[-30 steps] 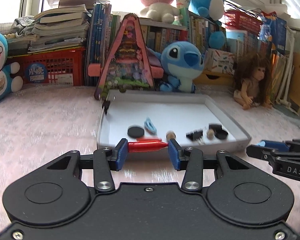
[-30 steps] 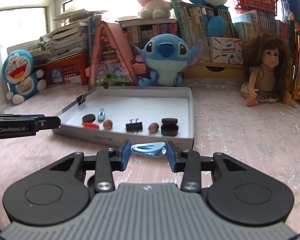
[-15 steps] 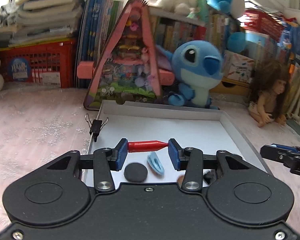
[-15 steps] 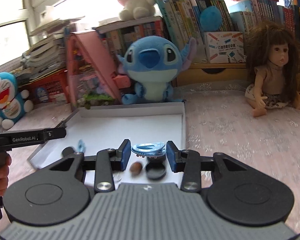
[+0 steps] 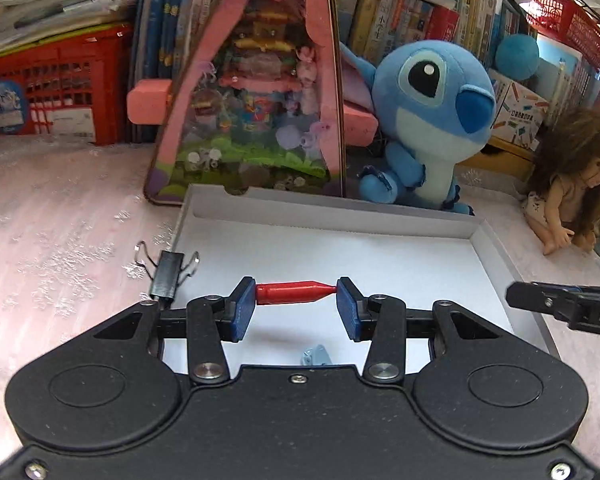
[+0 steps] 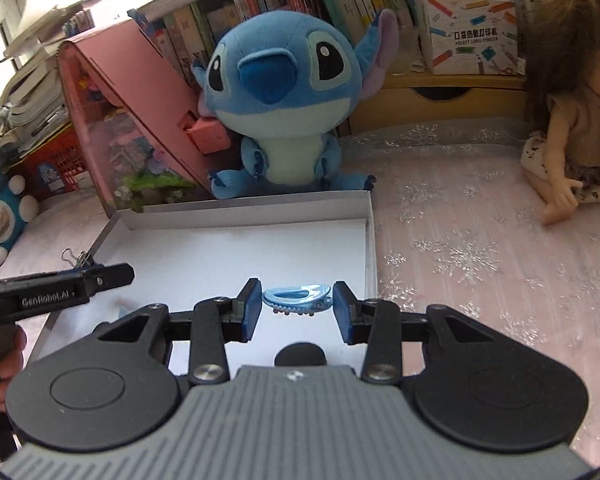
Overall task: Organize rigid objects
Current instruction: 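Carry the red crayon and light blue clip over the tray with both tools, then open the left tool to drop the red crayon while the right tool releases the light blue clip, then withdraw both tools from the tray back toward the black lid, then grasp the clear plastic cup with the left tool while the right tool grasps the black lid, then carry the clear cup and black lid into the tray with both tools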
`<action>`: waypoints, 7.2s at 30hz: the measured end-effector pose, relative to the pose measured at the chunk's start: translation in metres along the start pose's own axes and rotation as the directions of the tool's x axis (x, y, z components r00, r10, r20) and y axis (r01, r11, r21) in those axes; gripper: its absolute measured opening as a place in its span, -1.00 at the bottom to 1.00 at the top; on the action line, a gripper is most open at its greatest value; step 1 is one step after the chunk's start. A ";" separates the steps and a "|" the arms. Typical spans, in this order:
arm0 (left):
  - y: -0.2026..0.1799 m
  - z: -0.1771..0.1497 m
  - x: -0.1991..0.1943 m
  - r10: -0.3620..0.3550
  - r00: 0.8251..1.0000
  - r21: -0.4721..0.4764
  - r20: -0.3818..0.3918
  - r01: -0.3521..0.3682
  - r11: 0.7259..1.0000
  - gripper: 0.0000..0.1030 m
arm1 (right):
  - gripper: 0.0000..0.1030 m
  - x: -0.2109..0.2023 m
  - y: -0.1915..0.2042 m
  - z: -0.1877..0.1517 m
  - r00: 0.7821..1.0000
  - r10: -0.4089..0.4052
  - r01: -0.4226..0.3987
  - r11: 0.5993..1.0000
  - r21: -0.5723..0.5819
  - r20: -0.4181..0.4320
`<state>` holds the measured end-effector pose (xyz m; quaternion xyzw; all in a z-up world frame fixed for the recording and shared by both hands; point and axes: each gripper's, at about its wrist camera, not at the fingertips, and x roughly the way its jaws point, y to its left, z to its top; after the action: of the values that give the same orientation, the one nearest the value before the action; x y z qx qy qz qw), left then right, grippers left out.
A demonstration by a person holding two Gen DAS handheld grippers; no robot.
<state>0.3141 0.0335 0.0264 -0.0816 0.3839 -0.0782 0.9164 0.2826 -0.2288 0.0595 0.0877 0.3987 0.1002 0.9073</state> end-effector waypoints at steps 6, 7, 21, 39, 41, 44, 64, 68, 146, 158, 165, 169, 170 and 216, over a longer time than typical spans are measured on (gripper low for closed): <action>-0.007 -0.007 0.011 0.055 0.997 0.005 -0.050 -0.055 0.998 -0.19 | -0.15 0.014 0.004 -0.003 0.999 -0.008 0.010 0.999 0.039 -0.047; -0.008 -0.008 0.012 0.067 0.997 0.006 -0.049 -0.066 0.998 -0.19 | -0.15 0.016 0.003 -0.003 0.999 -0.007 0.009 0.999 0.045 -0.053; -0.012 -0.019 0.004 0.100 0.994 0.050 -0.042 -0.098 0.994 -0.19 | -0.15 0.026 0.003 -0.015 0.995 -0.060 0.062 0.998 0.024 -0.080; -0.015 -0.022 0.002 0.092 0.996 0.061 0.002 -0.092 0.994 -0.04 | 0.28 0.022 0.009 -0.021 0.999 -0.053 0.053 0.999 0.003 -0.011; -0.015 -0.023 -0.003 0.095 0.995 0.069 0.016 -0.096 0.993 -0.01 | 0.32 0.017 0.011 -0.022 0.998 -0.054 0.055 0.998 -0.013 0.009; -0.017 -0.025 -0.015 0.091 0.995 0.085 0.040 -0.094 0.992 0.01 | 0.40 0.006 0.013 -0.024 0.998 -0.046 0.047 0.999 -0.024 0.036; -0.028 -0.098 -0.125 -0.058 0.990 0.155 0.130 0.037 0.987 0.12 | 0.64 -0.089 0.036 -0.097 0.983 0.063 -0.020 0.971 -0.238 0.173; -0.026 -0.119 -0.138 -0.079 0.990 0.160 0.114 0.060 0.985 0.12 | 0.65 -0.100 0.039 -0.113 0.981 0.087 -0.039 0.964 -0.262 0.173; -0.036 -0.222 -0.168 -0.077 0.984 0.337 0.160 0.019 0.941 -0.40 | 0.50 -0.092 0.069 -0.190 0.985 0.136 -0.086 0.919 -0.384 0.104; -0.037 -0.224 -0.166 -0.087 0.983 0.344 0.164 0.025 0.939 -0.48 | -0.08 -0.092 0.073 -0.192 0.983 0.135 -0.079 0.921 -0.383 0.122; -0.034 -0.220 -0.165 -0.079 0.983 0.324 0.165 0.022 0.946 -0.48 | -0.23 -0.093 0.074 -0.194 0.982 0.131 -0.070 0.920 -0.386 0.133; -0.034 -0.218 -0.164 -0.075 0.983 0.311 0.165 0.020 0.950 -0.48 | -0.27 -0.094 0.074 -0.194 0.983 0.122 -0.061 0.925 -0.376 0.140; -0.034 -0.217 -0.164 -0.074 0.983 0.309 0.165 0.020 0.951 -0.48 | -0.27 -0.094 0.073 -0.194 0.983 0.121 -0.060 0.925 -0.374 0.141; -0.029 -0.141 -0.140 -0.018 0.978 0.171 0.209 -0.019 0.985 -0.49 | -0.28 -0.088 0.044 -0.145 0.978 0.033 0.011 0.977 -0.211 0.205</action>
<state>0.1136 0.0215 0.0317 -0.0098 0.2772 -0.1017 0.9554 0.1121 -0.1971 0.0357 0.0029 0.2883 0.1372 0.9476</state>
